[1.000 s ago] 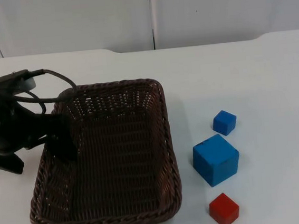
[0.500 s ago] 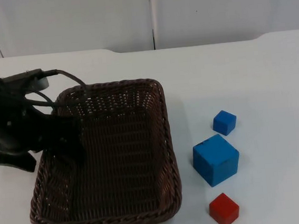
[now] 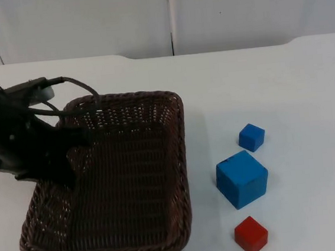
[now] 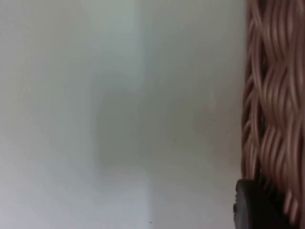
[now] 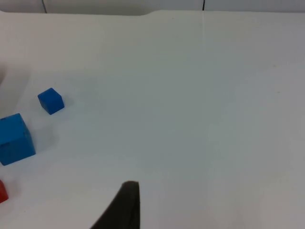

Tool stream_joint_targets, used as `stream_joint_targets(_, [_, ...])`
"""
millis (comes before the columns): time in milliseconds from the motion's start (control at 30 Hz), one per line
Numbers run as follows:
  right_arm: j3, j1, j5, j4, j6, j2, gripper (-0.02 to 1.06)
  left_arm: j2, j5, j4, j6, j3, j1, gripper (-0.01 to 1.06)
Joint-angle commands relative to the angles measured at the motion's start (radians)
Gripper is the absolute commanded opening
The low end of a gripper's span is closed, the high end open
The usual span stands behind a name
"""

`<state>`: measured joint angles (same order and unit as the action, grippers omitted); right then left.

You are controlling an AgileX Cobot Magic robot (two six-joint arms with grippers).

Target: Pick up the basket with the left hand and place the largest block into the basket with the right hand.

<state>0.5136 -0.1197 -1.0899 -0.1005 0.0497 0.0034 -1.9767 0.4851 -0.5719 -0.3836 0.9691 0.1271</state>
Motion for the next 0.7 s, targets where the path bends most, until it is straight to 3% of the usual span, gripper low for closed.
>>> stream_joint_targets(0, [-0.001, 0.006, 0.011, -0.003, 0.001, -0.003, 1.05, 0.024, 0.005, 0.004, 0.000, 0.003, 0.000, 0.00])
stream_joint_targets(367, [-0.001, 0.006, 0.011, -0.001, 0.001, -0.003, 1.05, 0.212, 0.149, -0.001, 0.011, 0.003, 0.000, 0.00])
stream_joint_targets(667, [-0.001, 0.006, 0.011, -0.001, 0.001, -0.003, 1.05, 0.344, 0.228, -0.001, 0.102, 0.003, 0.000, 0.00])
